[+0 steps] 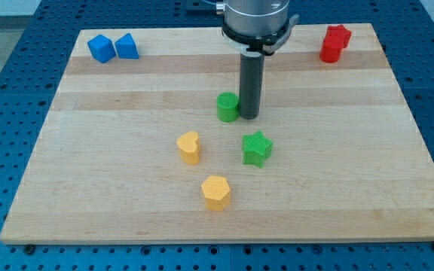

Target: Place the green star to the bottom left of green circle

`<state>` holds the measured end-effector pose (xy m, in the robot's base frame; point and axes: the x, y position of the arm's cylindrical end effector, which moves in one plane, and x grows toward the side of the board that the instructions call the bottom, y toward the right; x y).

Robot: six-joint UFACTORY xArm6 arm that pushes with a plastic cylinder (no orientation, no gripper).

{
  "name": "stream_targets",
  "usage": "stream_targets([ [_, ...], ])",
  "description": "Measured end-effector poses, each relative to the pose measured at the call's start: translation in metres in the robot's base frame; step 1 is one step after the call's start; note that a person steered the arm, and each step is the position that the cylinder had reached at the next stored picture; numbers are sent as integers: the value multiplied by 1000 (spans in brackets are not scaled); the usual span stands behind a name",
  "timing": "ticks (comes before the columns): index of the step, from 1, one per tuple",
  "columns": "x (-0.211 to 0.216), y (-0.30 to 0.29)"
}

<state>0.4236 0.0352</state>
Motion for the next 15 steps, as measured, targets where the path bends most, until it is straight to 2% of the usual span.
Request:
stream_targets([
  [2, 22, 64],
  [4, 95, 78],
  [5, 104, 73],
  [11, 83, -13],
  [15, 37, -31],
])
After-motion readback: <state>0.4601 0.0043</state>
